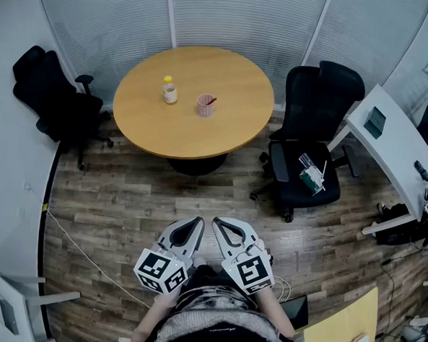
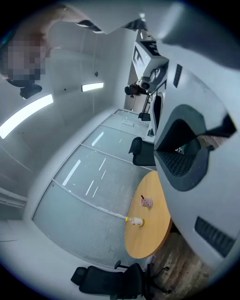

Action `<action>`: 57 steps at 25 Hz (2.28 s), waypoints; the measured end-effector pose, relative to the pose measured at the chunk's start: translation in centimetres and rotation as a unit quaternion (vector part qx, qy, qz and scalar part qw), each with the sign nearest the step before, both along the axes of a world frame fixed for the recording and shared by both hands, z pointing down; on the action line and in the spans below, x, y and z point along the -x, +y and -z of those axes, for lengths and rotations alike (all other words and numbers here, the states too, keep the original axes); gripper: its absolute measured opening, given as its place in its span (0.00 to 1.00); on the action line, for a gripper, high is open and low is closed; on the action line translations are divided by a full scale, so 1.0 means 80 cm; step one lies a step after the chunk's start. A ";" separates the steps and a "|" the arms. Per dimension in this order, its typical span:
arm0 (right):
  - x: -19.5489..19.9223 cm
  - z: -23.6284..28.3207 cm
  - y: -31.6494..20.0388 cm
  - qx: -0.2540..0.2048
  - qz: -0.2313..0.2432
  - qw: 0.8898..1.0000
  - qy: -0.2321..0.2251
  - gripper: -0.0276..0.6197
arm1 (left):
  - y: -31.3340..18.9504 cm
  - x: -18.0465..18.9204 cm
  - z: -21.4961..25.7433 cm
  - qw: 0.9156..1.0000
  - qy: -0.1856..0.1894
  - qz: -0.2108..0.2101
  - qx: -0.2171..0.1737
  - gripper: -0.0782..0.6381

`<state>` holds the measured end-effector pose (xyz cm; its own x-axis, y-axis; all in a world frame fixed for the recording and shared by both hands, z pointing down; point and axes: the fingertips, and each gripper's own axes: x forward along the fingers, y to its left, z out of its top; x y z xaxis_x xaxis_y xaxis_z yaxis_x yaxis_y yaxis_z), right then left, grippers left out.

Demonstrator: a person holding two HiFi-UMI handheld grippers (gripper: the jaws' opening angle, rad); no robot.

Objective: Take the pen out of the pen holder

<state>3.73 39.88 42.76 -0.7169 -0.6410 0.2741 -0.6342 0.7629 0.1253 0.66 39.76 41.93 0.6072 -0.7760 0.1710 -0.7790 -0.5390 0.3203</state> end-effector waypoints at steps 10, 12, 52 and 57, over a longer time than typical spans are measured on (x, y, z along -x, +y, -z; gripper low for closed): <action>0.016 -0.003 0.003 0.015 -0.017 0.999 -0.035 0.08 | 0.004 0.016 -0.008 1.000 0.006 -0.013 0.007 0.11; 0.015 -0.007 0.002 0.019 -0.024 0.999 -0.035 0.08 | 0.004 0.017 -0.014 1.000 0.006 -0.019 0.016 0.11; 0.033 0.005 -0.337 0.037 0.009 0.998 -0.044 0.08 | -0.325 0.018 -0.011 0.999 0.006 -0.010 0.030 0.11; 0.029 -0.001 -0.363 0.044 0.014 0.998 -0.043 0.08 | -0.349 0.016 -0.017 0.999 0.005 -0.003 0.037 0.11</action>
